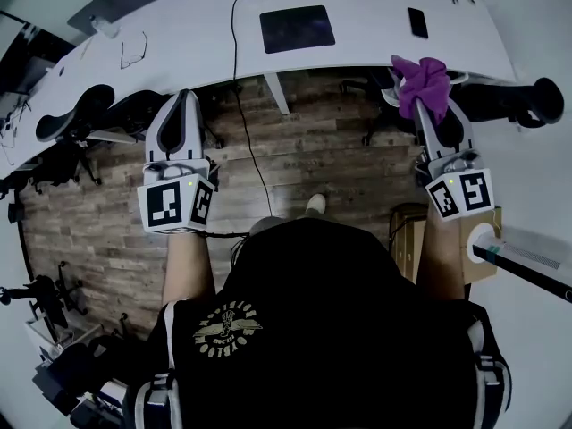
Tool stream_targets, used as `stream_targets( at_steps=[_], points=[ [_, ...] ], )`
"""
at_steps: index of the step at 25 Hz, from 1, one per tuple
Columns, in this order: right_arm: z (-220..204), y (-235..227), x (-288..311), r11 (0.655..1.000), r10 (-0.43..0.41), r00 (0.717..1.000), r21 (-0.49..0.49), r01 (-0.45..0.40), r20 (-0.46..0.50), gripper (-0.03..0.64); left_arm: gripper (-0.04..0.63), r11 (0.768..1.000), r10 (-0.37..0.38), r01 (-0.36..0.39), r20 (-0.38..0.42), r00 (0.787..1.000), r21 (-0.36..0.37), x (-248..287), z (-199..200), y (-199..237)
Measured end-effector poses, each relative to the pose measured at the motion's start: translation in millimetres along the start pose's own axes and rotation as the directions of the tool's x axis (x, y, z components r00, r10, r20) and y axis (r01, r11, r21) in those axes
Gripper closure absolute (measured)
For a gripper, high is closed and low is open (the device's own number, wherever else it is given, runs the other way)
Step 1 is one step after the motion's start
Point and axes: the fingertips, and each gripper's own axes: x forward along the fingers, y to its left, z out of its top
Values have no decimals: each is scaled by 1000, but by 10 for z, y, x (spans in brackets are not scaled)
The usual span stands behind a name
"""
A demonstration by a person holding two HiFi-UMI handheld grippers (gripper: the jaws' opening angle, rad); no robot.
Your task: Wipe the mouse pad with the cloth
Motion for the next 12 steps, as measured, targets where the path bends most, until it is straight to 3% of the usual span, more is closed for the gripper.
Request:
stream_targets(
  at_steps=[12],
  points=[
    [-94, -105, 76, 997, 47, 999, 58, -46, -13, 505, 594, 1000, 25, -25, -44, 999, -5, -7, -64, -10]
  ],
)
